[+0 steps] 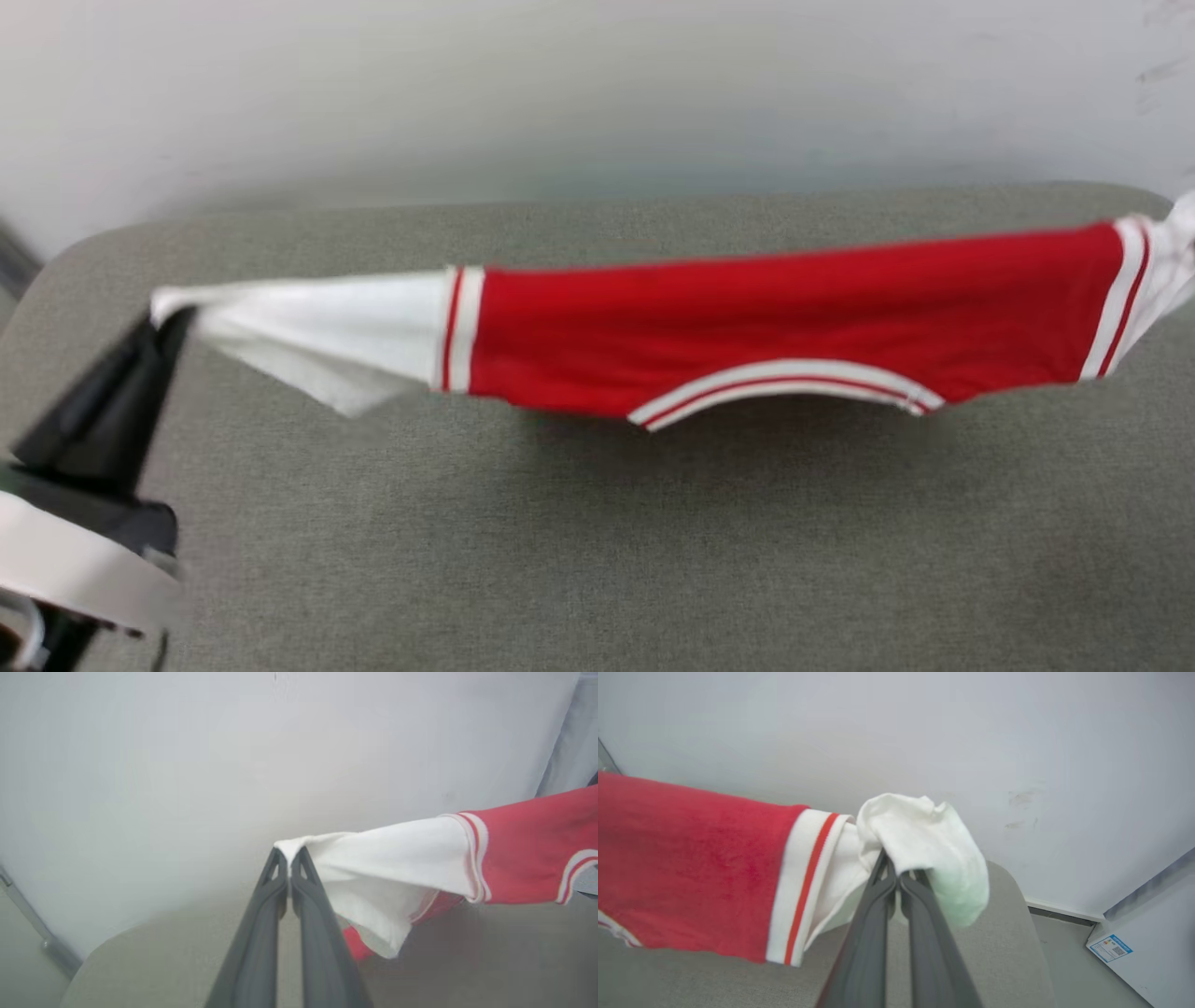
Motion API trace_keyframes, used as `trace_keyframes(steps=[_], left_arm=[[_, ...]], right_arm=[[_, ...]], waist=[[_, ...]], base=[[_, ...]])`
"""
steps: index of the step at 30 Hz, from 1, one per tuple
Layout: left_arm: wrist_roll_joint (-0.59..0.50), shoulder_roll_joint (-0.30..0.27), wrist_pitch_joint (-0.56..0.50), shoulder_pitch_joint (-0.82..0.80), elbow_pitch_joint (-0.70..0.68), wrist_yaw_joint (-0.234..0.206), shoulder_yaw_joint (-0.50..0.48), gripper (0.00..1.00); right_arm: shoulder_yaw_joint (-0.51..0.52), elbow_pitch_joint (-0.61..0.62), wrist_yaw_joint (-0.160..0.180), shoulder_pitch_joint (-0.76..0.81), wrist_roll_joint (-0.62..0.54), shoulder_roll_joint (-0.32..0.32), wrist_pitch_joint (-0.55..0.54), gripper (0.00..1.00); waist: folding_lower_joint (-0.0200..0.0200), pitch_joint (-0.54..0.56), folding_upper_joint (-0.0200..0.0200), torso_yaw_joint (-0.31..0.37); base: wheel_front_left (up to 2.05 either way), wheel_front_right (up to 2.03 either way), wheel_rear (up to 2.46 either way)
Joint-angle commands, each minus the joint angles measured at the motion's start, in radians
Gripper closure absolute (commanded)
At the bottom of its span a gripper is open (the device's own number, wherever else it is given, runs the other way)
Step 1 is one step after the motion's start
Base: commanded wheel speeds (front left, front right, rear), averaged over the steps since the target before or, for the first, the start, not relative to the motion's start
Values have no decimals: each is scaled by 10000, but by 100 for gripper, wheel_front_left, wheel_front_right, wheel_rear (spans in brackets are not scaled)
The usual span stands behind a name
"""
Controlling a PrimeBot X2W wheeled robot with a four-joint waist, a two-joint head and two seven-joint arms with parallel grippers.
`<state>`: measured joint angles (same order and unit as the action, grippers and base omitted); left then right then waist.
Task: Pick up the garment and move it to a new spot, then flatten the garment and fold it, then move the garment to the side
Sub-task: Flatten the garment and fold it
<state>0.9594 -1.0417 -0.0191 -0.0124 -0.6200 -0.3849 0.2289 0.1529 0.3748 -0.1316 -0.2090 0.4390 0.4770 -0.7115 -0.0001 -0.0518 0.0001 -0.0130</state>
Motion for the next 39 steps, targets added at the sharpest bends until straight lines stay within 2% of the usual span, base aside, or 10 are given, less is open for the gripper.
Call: trace_keyframes(steps=[1, 9, 12, 15, 19, 22, 24, 27, 33, 39], left_arm=[[-3, -183, 104, -348, -113, 22, -353, 100], [591, -538, 265, -2826, 25, 642, -1798, 100], [809, -490, 187, -3928, 564, 922, -1849, 100], [653, -722, 92, -5194, 1284, 1202, -1755, 100], [591, -468, -60, -7243, 2236, 1711, -1259, 100], [297, 8, -123, -8941, 3254, 2079, -648, 100], [-421, 1359, -250, -12321, 5600, 2691, 516, 100], [-851, 2014, -135, -13873, 6901, 3000, 962, 100], [-1365, 3252, 486, -16153, 9353, 3489, 1421, 100], [-1493, 4138, 1107, -16670, 11079, 3975, 1832, 100]], right_arm=[[36, 131, 18, -368, 19, 158, 157, 100], [-460, -77, 16, -2768, 46, 446, 727, 100], [-843, -411, 16, -3754, -142, 575, 892, 100], [-1190, -846, 18, -4912, -255, 651, 1101, 100], [-1670, -1529, 18, -6474, -437, 833, 1409, 100], [-1887, -2140, 18, -7629, -620, 859, 1734, 100], [-2506, -3593, 18, -9944, -1067, 838, 2486, 100], [-2749, -4465, 18, -11121, -1446, 712, 2933, 100], [-2905, -6407, 18, -12984, -2314, 211, 4035, 100], [-2955, -8211, 18, -13588, -2728, -393, 4949, 100]], waist=[[1, -87, -1, 33], [1, -1002, -1, 195], [1, -1456, -1, 231], [1, -1984, -1, 275], [1, -2794, -1, 219], [1, -3319, -1, 134], [1, -4494, -1, -24], [1, -5016, -1, -90], [1, -5844, -1, -266], [1, -6175, -1, -468]], base=[[0, 0, 0], [0, 0, 0], [0, 0, 0], [0, 0, 0], [0, 0, 0], [0, 0, 0], [0, 0, 0], [0, 0, 0], [0, 0, 0], [0, 0, 0]])
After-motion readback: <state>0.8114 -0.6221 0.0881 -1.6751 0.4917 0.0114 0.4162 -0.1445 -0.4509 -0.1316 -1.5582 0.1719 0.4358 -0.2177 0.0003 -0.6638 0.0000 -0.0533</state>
